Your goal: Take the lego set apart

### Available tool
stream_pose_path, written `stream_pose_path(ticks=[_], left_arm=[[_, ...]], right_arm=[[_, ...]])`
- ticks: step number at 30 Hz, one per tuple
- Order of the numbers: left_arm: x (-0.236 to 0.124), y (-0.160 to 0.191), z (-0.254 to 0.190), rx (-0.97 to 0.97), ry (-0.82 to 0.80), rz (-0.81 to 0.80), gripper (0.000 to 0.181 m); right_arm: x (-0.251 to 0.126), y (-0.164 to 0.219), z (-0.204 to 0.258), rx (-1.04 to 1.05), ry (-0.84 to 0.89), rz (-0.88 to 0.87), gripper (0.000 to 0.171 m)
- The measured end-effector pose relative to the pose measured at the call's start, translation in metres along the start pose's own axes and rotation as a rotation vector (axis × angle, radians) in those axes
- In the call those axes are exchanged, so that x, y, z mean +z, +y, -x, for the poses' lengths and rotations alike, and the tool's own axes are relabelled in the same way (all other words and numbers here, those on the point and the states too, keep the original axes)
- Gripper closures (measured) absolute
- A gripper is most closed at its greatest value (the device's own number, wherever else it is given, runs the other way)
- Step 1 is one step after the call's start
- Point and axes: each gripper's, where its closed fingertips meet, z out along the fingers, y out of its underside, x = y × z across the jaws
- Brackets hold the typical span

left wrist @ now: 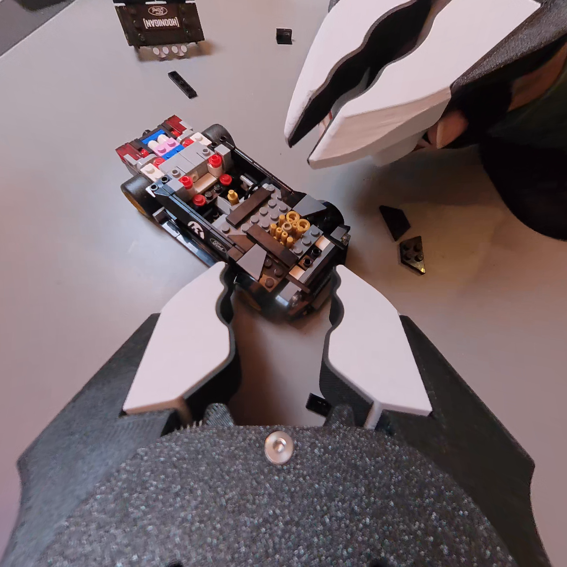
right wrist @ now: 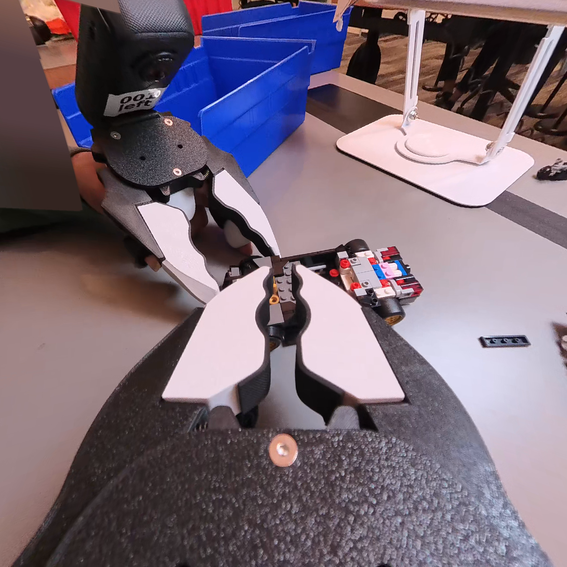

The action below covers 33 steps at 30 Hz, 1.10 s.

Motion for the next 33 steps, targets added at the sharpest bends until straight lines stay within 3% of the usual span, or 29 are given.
stream_pose_path(ticks=[19, 25, 31, 33], left_arm=[[-0.025, -0.030, 0.001, 0.076, -0.052, -0.093, 0.118], [-0.023, -0.030, 0.003, 0.083, -0.072, -0.101, 0.120], [-0.025, -0.035, 0.002, 0.094, -0.088, -0.127, 0.121], [-0.026, -0.036, 0.001, 0.104, -0.096, -0.128, 0.121]], right_arm=[[-0.011, 0.004, -0.042, 0.020, 0.151, -0.014, 0.145], [-0.017, 0.029, -0.103, 0.081, 0.302, 0.132, 0.145], [-0.003, 0.056, -0.159, 0.128, 0.401, 0.397, 0.131], [-0.001, 0.058, -0.171, 0.134, 0.439, 0.449, 0.136]])
